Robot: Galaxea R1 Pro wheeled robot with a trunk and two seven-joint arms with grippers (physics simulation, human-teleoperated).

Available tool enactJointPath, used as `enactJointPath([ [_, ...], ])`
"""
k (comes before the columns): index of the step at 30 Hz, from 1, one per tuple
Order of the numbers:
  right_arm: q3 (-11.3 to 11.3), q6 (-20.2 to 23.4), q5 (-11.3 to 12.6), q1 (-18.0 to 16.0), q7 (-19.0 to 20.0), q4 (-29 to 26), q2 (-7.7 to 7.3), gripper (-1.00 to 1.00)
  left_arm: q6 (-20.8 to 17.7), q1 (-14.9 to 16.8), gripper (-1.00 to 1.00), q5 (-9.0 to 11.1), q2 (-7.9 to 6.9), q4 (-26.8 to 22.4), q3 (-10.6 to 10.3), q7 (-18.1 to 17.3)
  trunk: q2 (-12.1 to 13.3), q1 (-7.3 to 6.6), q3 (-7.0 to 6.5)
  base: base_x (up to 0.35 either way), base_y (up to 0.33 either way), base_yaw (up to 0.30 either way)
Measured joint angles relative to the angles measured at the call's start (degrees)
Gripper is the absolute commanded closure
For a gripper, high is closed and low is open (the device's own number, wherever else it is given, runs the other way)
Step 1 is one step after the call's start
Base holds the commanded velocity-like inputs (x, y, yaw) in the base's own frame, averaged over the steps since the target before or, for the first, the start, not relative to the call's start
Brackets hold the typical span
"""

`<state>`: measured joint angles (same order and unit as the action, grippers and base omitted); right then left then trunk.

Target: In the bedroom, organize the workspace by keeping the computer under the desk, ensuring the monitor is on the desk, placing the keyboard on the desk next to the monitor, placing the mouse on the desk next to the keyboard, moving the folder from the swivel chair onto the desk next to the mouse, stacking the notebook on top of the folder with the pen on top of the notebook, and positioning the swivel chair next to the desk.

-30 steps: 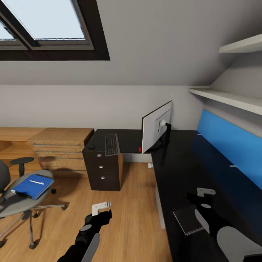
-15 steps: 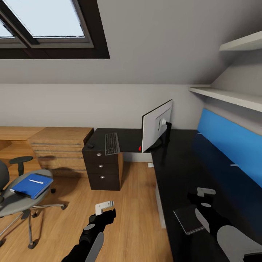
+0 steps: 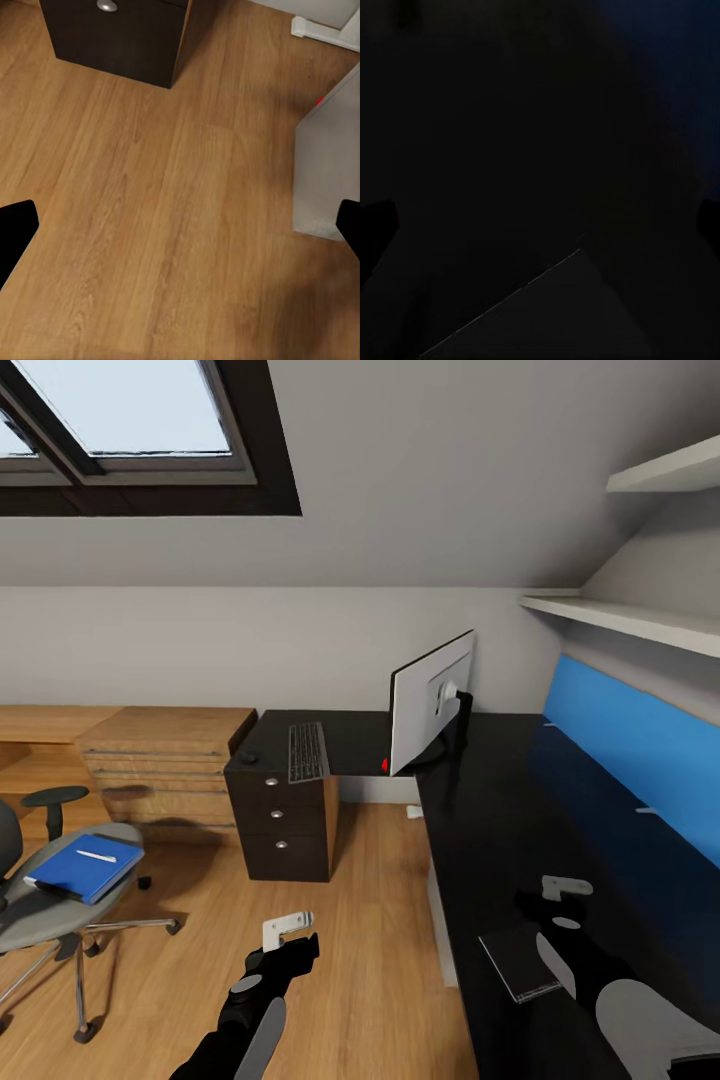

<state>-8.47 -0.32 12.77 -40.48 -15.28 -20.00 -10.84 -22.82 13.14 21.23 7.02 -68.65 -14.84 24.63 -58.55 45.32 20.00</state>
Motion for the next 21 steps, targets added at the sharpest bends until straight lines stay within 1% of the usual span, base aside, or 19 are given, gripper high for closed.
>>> enactJointPath([
  [6,0.0,3.1,0.2,-0.1,0.0,0.0,0.01,-1.00,0.0,0.0,-1.00,0.0,0.01,0.0,0.0,0.0,-2.4,1.32,1.08,0.000,0.000,0.000],
  [7,0.0,4.8,0.2,-0.1,0.0,0.0,0.01,-1.00,0.0,0.0,-1.00,0.0,0.02,0.1,0.0,0.0,-2.8,1.54,1.26,0.000,0.000,0.000],
  [9,0.0,5.4,0.2,-0.1,0.0,-0.1,0.01,-1.00,0.0,0.0,-1.00,0.0,0.03,0.1,0.0,0.0,-3.6,1.98,1.62,0.000,0.000,0.000],
  [21,0.0,5.9,0.2,-0.1,0.0,-0.1,0.01,-1.00,0.1,0.0,-1.00,0.1,0.03,0.1,-0.1,0.0,-8.4,4.61,3.77,0.000,0.000,0.000],
])
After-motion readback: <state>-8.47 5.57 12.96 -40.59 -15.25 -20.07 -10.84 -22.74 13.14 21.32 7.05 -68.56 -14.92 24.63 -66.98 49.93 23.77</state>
